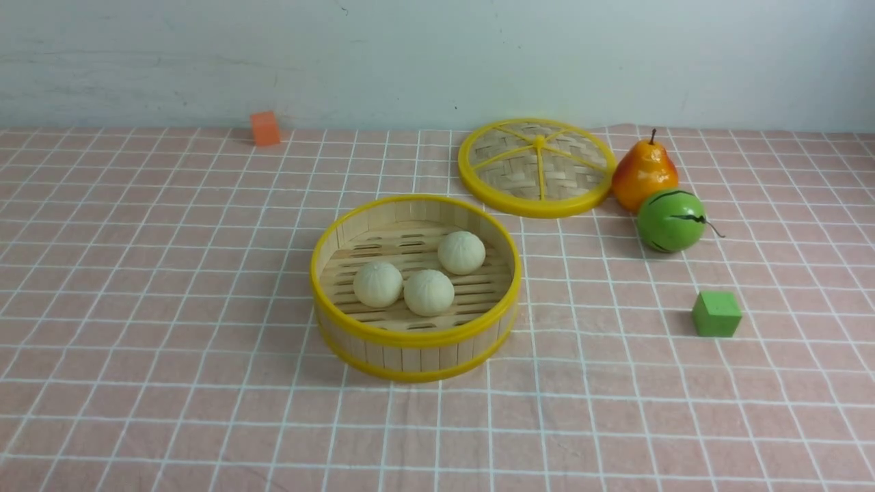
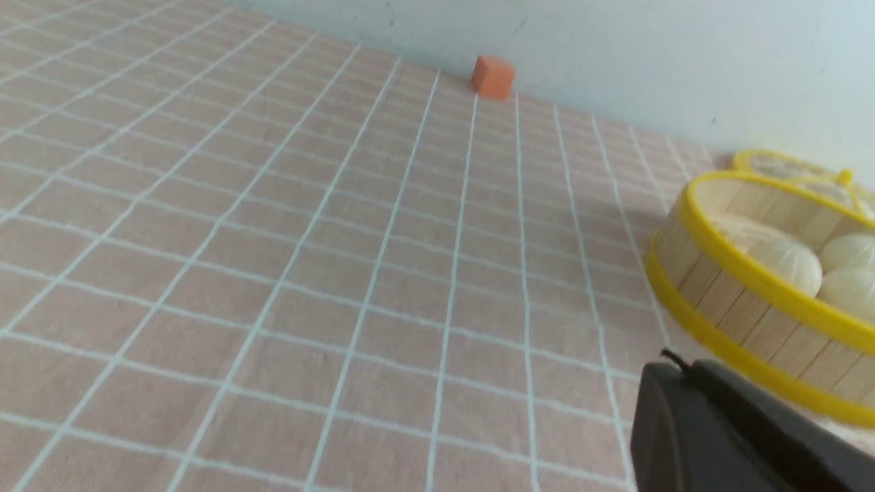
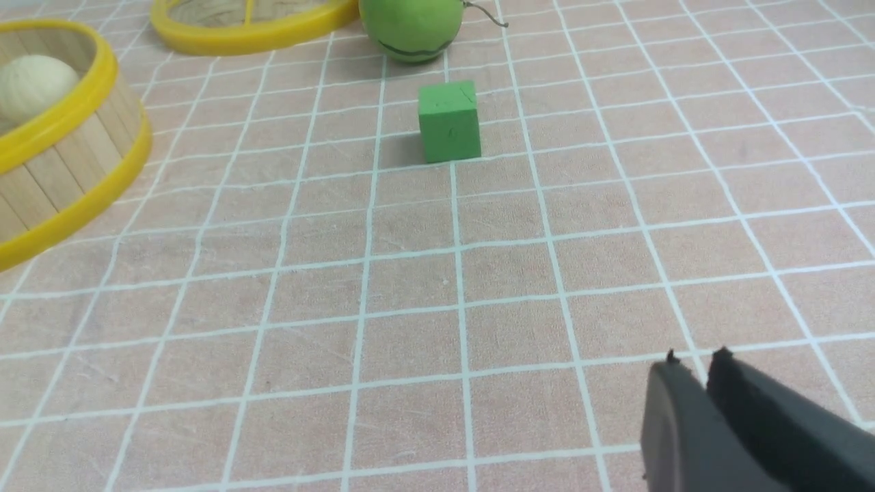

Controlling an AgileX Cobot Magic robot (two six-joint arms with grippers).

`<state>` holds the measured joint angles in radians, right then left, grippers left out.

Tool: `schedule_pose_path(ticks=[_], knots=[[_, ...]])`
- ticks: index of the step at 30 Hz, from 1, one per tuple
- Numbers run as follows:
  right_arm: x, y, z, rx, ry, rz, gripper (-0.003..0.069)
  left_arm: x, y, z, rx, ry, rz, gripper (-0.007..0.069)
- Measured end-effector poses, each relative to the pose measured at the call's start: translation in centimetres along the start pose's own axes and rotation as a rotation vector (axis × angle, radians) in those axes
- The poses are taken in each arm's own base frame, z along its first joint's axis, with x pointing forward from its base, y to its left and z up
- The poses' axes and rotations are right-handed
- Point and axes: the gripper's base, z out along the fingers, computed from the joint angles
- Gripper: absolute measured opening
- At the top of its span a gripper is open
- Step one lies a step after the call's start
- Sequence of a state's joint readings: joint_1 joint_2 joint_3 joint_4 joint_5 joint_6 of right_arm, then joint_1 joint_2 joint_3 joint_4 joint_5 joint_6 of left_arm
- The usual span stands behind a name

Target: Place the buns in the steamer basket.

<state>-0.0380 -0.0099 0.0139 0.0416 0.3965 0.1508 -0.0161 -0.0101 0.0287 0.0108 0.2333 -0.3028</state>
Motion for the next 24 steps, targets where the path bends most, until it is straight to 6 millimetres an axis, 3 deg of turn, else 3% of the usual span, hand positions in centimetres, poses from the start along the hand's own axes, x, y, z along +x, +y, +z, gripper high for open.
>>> schedule_pose_path(ticks=[8,24], knots=[[0.0,0.0,0.0,0.000,0.001,0.000,0.0072,1.3,0.1,-0.1,0.024,0.149,0.122,-0.0014],[0.0,0.0,0.0,0.000,0.001,0.000,0.0088,1.3,0.1,-0.1,0.027,0.150,0.130,-0.0014]])
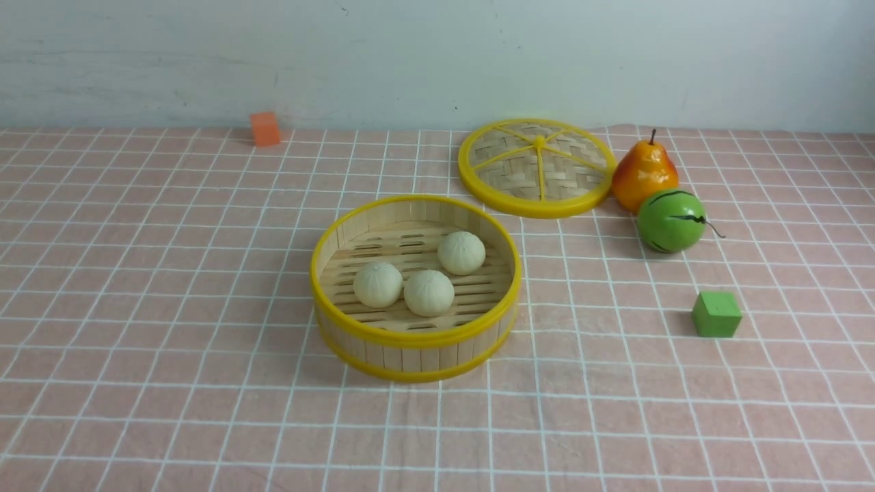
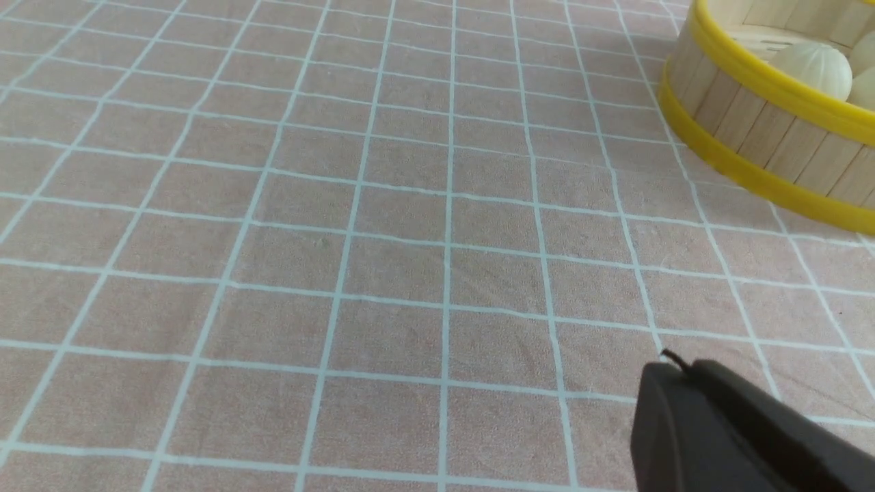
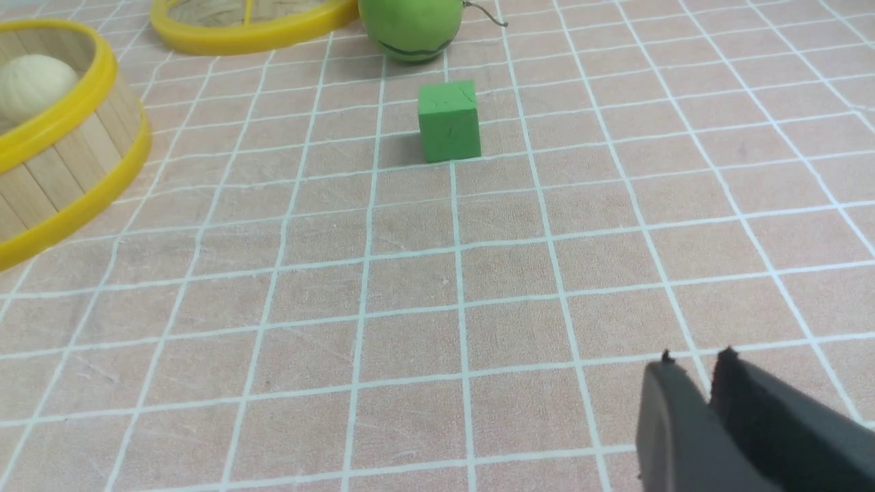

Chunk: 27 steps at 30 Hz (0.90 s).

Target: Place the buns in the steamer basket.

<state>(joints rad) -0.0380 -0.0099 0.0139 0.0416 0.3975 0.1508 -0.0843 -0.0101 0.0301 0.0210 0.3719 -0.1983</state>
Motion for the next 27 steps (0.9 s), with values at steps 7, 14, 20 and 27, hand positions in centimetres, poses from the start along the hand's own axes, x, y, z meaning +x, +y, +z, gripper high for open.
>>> schedule_pose_path(ticks=[7,14,20,27], knots=[[0.00,0.00,0.00,0.000,0.000,0.000,0.0095,0.00,0.00,0.00,0.000,0.000,-0.001,-0.0014],[0.00,0.00,0.00,0.000,0.000,0.000,0.0106,0.00,0.00,0.00,0.000,0.000,0.001,-0.0014],[0.00,0.00,0.00,0.000,0.000,0.000,0.0112,0.00,0.00,0.00,0.000,0.000,0.002,-0.0014],[0.01,0.00,0.00,0.000,0.001,0.000,0.0123,-0.04,-0.01,0.00,0.001,-0.004,0.002,-0.0014]])
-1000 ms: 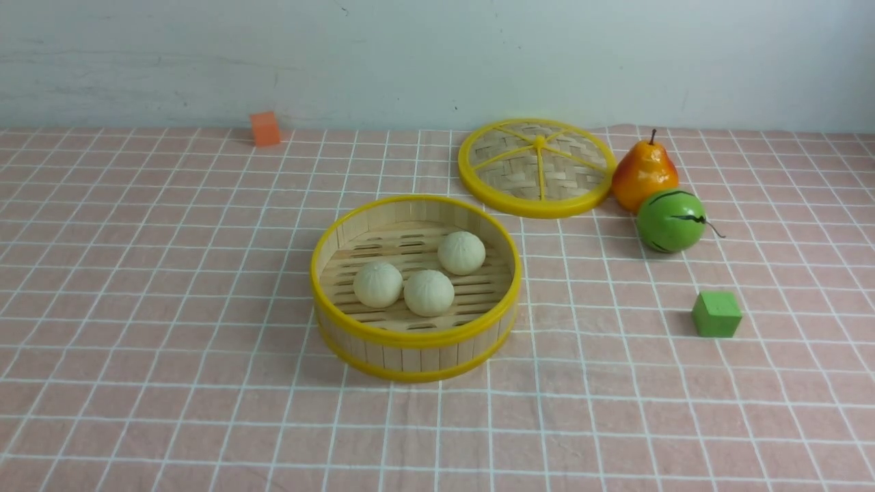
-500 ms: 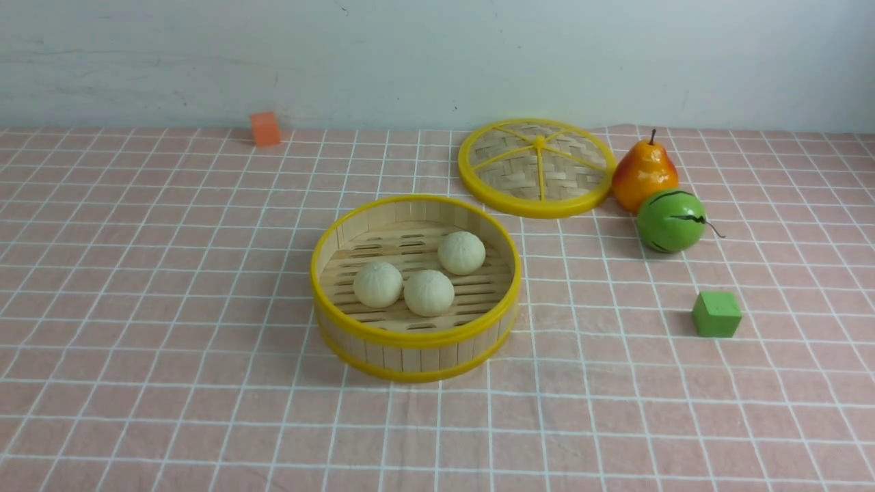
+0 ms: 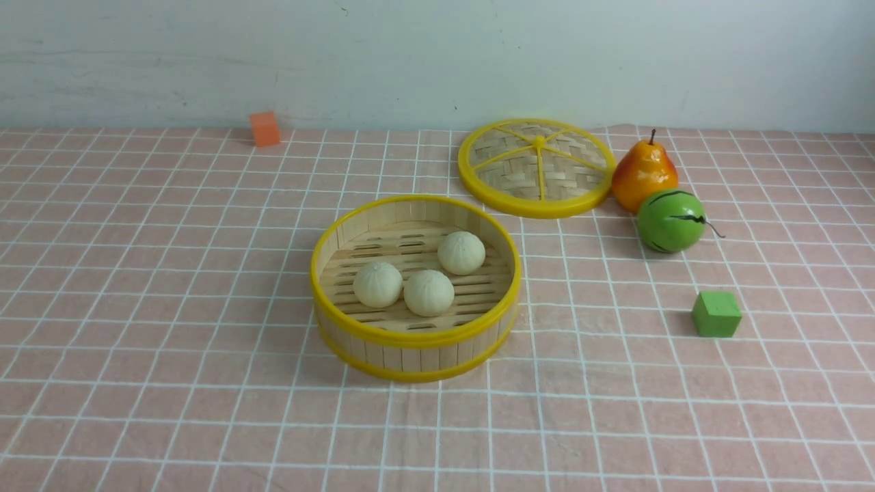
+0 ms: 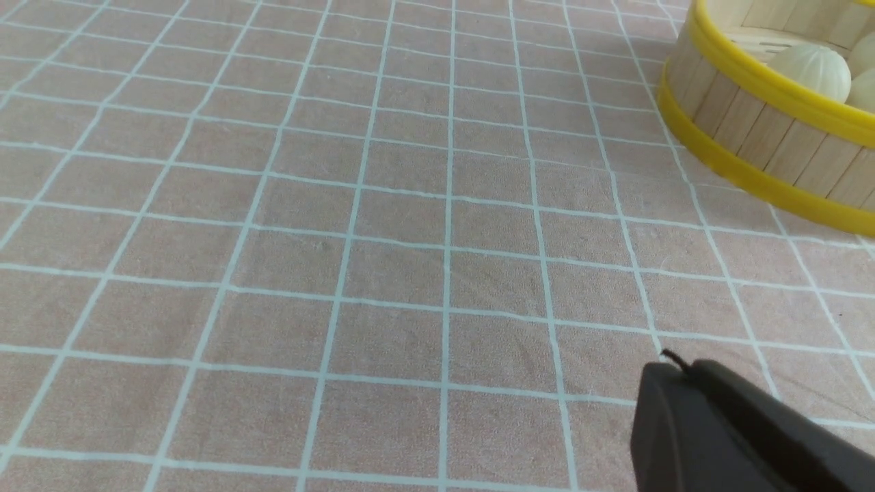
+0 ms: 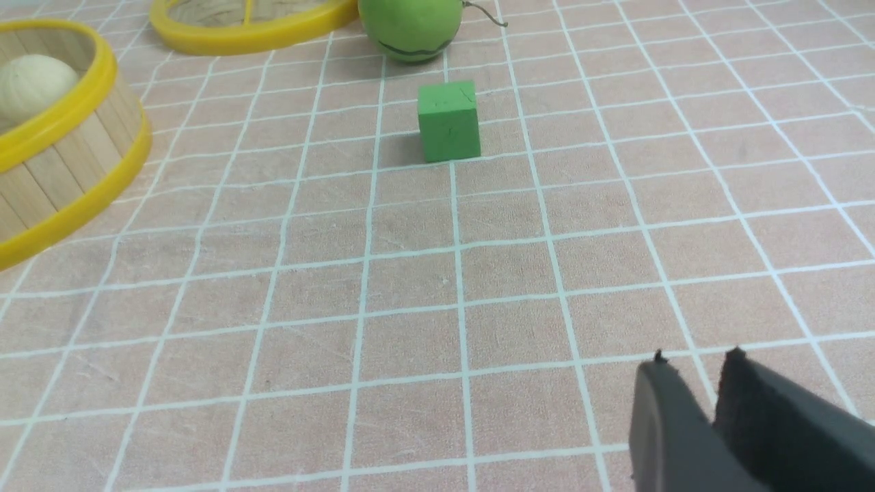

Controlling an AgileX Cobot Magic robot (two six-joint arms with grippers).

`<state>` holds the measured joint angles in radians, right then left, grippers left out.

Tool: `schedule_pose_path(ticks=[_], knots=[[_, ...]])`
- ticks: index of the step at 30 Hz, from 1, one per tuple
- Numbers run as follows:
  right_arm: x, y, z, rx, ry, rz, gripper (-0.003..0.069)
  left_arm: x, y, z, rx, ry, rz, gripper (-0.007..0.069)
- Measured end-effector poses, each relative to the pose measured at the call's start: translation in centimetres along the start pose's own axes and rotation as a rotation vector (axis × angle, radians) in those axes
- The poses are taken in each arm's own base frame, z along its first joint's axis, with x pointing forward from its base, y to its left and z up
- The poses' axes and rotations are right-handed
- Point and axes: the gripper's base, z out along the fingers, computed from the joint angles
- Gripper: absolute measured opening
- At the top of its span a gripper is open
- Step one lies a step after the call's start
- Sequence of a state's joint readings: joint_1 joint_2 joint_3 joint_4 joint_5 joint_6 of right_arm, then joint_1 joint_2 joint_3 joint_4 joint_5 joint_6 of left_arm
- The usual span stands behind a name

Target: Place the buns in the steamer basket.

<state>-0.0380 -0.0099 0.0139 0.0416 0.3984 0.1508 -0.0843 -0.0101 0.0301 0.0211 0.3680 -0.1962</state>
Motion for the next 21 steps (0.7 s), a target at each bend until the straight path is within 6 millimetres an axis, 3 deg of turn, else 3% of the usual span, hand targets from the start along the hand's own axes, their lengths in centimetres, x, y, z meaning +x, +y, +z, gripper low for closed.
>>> schedule_pose_path(ticks=[21], knots=[[0.00,0.00,0.00,0.000,0.000,0.000,0.0149,-0.03,-0.01,0.00,0.001,-0.003,0.001,-0.0013]])
